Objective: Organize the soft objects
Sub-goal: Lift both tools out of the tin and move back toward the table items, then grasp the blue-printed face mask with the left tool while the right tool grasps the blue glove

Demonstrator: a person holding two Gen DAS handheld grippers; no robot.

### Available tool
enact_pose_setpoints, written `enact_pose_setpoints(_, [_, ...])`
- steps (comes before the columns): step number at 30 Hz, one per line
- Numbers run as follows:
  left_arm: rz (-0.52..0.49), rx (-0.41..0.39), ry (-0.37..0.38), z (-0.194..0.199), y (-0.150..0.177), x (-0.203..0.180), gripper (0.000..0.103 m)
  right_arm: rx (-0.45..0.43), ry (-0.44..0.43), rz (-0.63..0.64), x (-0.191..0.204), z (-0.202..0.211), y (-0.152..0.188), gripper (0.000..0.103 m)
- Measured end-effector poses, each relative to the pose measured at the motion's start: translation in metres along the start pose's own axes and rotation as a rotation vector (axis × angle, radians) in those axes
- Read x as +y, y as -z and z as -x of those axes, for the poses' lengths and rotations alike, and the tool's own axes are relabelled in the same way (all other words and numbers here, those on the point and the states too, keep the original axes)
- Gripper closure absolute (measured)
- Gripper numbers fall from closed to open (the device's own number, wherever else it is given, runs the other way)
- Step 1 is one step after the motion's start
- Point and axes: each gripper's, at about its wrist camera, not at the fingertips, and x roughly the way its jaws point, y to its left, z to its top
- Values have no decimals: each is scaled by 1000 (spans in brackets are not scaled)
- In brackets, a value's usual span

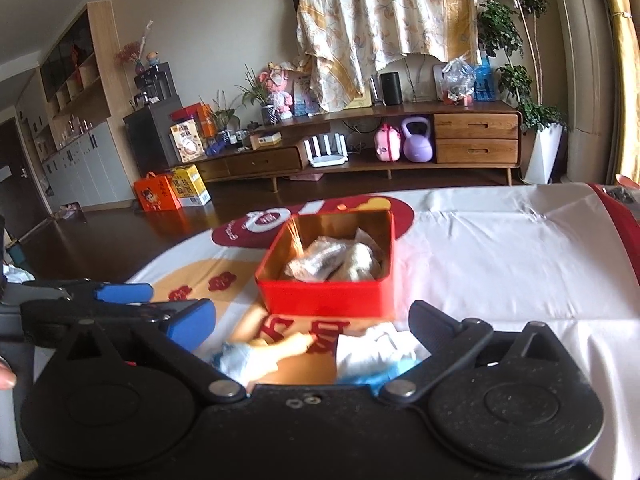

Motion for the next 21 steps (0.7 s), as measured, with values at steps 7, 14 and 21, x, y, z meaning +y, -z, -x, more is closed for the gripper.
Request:
enact_pose_setpoints(7, [52, 55, -1, -12, 29, 8, 19, 41, 20, -20, -5, -6, 27, 0])
enact_pose_setpoints(14, [91, 110, -11, -31, 55, 13, 19, 88, 26, -26, -6, -18, 42, 0])
enact_pose_setpoints(21, [88, 165, -2, -52, 71, 12, 19, 131, 26, -34, -9, -34, 51, 0])
